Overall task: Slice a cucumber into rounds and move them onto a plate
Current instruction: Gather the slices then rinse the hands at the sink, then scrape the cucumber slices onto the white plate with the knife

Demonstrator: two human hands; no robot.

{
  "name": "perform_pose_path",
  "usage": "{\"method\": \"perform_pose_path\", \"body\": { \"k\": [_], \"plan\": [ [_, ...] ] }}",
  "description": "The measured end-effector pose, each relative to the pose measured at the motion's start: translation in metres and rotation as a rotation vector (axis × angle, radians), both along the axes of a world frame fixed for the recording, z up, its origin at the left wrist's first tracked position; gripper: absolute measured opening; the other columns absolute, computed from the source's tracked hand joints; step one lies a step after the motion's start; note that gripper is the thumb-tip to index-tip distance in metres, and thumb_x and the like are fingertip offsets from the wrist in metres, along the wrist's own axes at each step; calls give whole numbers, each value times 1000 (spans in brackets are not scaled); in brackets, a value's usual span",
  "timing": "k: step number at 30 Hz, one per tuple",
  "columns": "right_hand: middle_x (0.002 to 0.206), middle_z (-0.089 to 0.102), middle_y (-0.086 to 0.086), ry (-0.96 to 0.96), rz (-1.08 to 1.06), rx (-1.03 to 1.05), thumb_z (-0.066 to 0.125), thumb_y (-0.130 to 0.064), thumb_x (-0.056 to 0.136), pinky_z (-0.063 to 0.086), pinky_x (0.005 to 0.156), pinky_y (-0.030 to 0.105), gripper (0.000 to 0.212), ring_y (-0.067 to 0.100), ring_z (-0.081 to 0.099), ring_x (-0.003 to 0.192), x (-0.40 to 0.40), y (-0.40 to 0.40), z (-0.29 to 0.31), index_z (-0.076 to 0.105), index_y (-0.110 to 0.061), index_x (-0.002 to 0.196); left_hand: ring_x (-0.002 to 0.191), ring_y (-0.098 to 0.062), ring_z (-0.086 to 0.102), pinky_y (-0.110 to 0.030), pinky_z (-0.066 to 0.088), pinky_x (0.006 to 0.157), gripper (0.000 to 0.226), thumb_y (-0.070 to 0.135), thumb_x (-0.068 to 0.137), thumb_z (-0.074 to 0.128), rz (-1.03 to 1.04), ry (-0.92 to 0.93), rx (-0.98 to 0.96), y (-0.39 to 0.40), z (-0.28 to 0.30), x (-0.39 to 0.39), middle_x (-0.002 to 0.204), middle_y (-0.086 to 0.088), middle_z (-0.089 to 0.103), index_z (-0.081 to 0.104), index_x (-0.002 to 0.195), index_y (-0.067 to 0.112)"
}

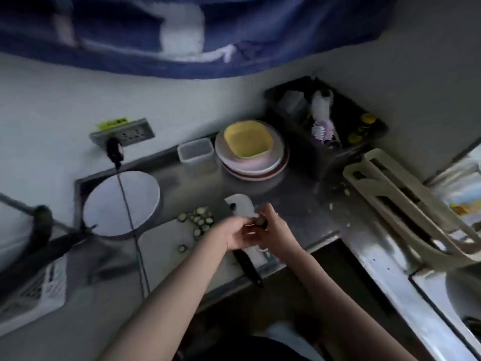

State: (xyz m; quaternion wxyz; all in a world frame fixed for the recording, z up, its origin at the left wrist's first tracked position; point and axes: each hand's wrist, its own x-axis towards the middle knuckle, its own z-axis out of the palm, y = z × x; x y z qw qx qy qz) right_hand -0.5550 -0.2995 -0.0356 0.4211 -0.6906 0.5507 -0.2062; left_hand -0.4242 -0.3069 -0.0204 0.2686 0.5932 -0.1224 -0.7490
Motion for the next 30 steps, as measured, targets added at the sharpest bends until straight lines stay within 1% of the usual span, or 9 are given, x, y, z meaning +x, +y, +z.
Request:
{"method": "perform_pose_path", "body": {
  "k": [3,6,9,11,14,18,26,28,30],
  "plan": [
    [116,61,14,61,113,5,56,-2,84,32,73,21,38,25,57,103,58,1,-10,49,-5,121,36,-14,59,-22,49,38,28,5,99,40,125,-106,3,20,-17,52,44,-8,61,55,76,1],
    [117,62,17,117,182,47,63,-12,84,40,81,29,41,33,58,109,105,5,-18,52,-7,123,33,-12,56,-21,47,36,19,0,94,49,260,-223,-40,35,-29,90,41,-4,59,56,77,4],
    [124,59,14,208,179,60,61,-15,85,44,88,35,52,33,55,114,123,11,-28,43,-16,133,59,-23,66,-23,47,48,17,-1,85,63,219,-512,-152,46,-45,119,64,-13,68,67,99,7],
    [120,57,14,261,18,30,57,-13,84,46,86,39,46,36,54,110,114,17,-31,42,-17,127,83,-31,67,-28,49,62,21,6,79,72,140,-731,-240,53,-55,135,89,-19,70,69,99,5],
    [119,51,13,374,-165,74,61,-30,84,45,88,48,44,36,49,110,92,27,-43,38,-13,117,86,-27,65,-32,49,73,17,9,76,74,80,-888,-363,58,-64,145,92,-13,70,66,91,6],
    [129,41,12,545,-58,212,56,-46,87,41,94,50,57,36,41,122,76,33,-64,33,-12,126,82,-21,62,-23,37,63,17,12,76,74,-43,-985,-410,57,-74,151,90,-9,69,67,91,6],
    [126,50,16,562,-27,4,40,-19,98,41,93,44,33,33,45,116,80,37,-60,38,-5,128,73,-14,59,-26,45,61,15,29,82,66,-106,-1033,-502,61,-80,169,76,4,61,60,86,15],
    [123,55,16,474,-70,-55,42,-12,95,45,88,44,36,32,51,111,75,38,-56,39,-8,130,82,-16,60,-29,47,66,18,31,86,58,-126,-1182,-597,61,-81,176,85,2,62,60,92,15],
    [119,59,14,397,-128,-104,43,-16,95,48,81,41,34,30,55,106,69,38,-51,42,-11,129,108,-19,53,-29,43,84,32,32,90,54,-196,-1228,-670,53,-80,180,113,-4,59,58,115,12]
  ]
}}
